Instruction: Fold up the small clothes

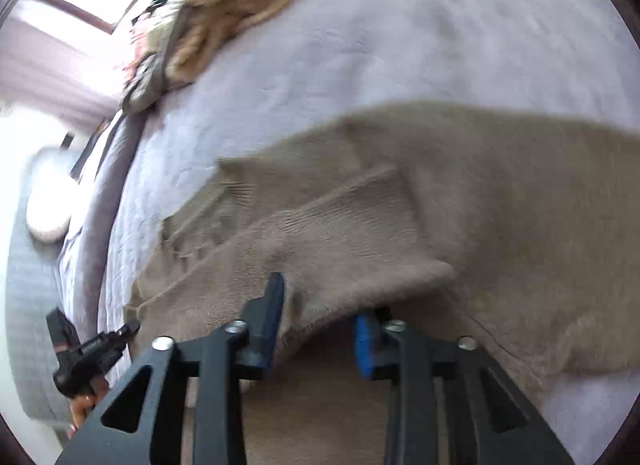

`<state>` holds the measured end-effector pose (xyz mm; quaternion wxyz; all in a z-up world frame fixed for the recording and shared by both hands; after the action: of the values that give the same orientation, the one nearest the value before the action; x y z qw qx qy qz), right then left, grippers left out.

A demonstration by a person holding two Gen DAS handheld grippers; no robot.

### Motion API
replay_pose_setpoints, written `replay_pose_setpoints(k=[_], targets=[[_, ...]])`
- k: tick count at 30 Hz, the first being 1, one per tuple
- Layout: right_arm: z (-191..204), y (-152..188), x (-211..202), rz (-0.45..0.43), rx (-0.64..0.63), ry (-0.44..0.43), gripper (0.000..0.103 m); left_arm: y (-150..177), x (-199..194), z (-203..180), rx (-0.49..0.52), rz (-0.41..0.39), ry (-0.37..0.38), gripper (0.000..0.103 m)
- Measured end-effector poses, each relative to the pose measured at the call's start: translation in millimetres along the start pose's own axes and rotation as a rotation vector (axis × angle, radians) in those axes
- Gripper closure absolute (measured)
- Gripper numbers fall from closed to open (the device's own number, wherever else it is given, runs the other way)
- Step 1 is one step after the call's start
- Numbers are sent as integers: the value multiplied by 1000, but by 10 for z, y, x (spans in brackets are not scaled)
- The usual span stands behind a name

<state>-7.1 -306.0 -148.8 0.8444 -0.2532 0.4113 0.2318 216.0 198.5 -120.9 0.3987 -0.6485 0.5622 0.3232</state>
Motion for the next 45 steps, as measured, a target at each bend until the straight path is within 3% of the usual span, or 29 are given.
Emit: replay_pose_setpoints(k=[3,4,5,8,12,14,18,20,22,25,28,31,38,45], targets=[[-146,61,-50,-22,113,-82,54,54,-73,-62,43,-11,-5,94],[-152,43,-52,-18,133,-90,79,66,-112,-85,57,-15,-5,94],[-131,31,-59,-16,135,-104,96,66,-161,-90,73,-22,-8,94],[18,72,-187,-52,101,-122,96,-11,-85,-171,110,-26,-36,94],[-216,192,-104,-44,112,64,96,-63,79,-78,104,-15,-59,94],[-284,245,-142,-69,127,59,97,-49,27,-85,119,-31,-67,94],[-104,355,-310,-61,67,181,90,-11,-159,16,142,-76,-171,93],[1,459,-315,-31,60,130,85,3,-250,122,119,-73,-179,93],[174,646,-234,40,39,5,81,37,-337,211,103,-74,-189,93],[641,1045,88,183,-5,-179,60,139,-437,313,87,-78,-209,93],[1128,1439,509,301,0,-343,59,275,-506,411,72,-71,-220,93],[1564,1677,888,341,24,-424,59,406,-544,458,77,-61,-239,93],[2207,1689,1189,287,-65,-440,64,601,-770,684,58,-61,-251,93],[2479,1935,1273,258,-320,-271,64,644,-783,667,91,-64,-275,93]])
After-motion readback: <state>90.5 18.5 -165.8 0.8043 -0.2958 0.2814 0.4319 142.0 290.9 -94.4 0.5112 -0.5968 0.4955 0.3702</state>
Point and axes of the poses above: each gripper's, at about its wrist camera, not at the fingertips, and x roughly the way its jaws point, z to its left, y to its underside, the point moved 1 cm from there along x, roughly the way its jaws point, and after that the axes turned 7 degrees about -x, right-handed, at the moved point
